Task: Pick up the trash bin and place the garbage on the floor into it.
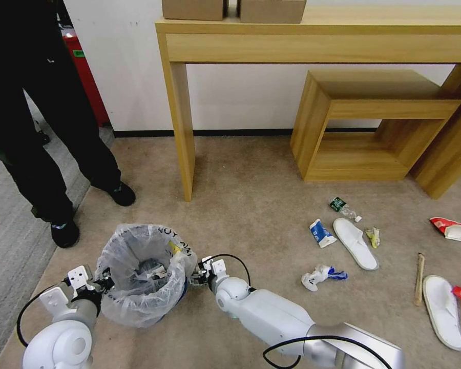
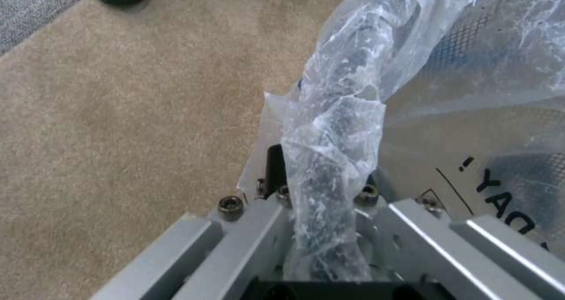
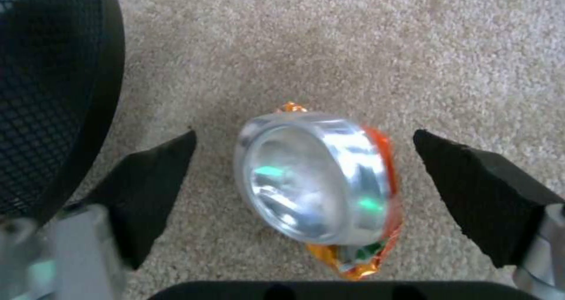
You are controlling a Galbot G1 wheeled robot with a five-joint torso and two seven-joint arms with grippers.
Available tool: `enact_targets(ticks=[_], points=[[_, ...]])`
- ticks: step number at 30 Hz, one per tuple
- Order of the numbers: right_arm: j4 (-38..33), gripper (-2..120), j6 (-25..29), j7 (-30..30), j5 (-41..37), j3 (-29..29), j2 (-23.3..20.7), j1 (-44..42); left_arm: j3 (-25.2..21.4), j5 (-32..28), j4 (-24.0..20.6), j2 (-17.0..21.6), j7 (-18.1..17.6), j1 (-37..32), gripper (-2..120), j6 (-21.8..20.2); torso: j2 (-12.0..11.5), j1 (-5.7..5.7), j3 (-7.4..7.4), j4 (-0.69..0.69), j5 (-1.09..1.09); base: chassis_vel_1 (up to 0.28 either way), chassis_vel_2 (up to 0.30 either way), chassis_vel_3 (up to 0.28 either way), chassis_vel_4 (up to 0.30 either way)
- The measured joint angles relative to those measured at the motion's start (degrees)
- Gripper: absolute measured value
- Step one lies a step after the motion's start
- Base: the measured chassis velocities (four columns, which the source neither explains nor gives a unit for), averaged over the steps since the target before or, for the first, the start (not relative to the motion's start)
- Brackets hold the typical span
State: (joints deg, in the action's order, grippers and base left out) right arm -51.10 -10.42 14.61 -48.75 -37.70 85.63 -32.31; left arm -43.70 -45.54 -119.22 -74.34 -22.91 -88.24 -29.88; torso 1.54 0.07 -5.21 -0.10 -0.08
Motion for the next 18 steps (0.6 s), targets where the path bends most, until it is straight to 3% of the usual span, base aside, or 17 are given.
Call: enact_targets(ticks=[18], points=[[0.5,41,0.2,-0.3,1.0,-0.3,-0.6,-0.5,0.2,0.1,0.9,-0.1,-0.1,0.7,1,0.8,0.0,0.0,0.01,0.0,0.01,0.0,0.0,0.0,0.0]])
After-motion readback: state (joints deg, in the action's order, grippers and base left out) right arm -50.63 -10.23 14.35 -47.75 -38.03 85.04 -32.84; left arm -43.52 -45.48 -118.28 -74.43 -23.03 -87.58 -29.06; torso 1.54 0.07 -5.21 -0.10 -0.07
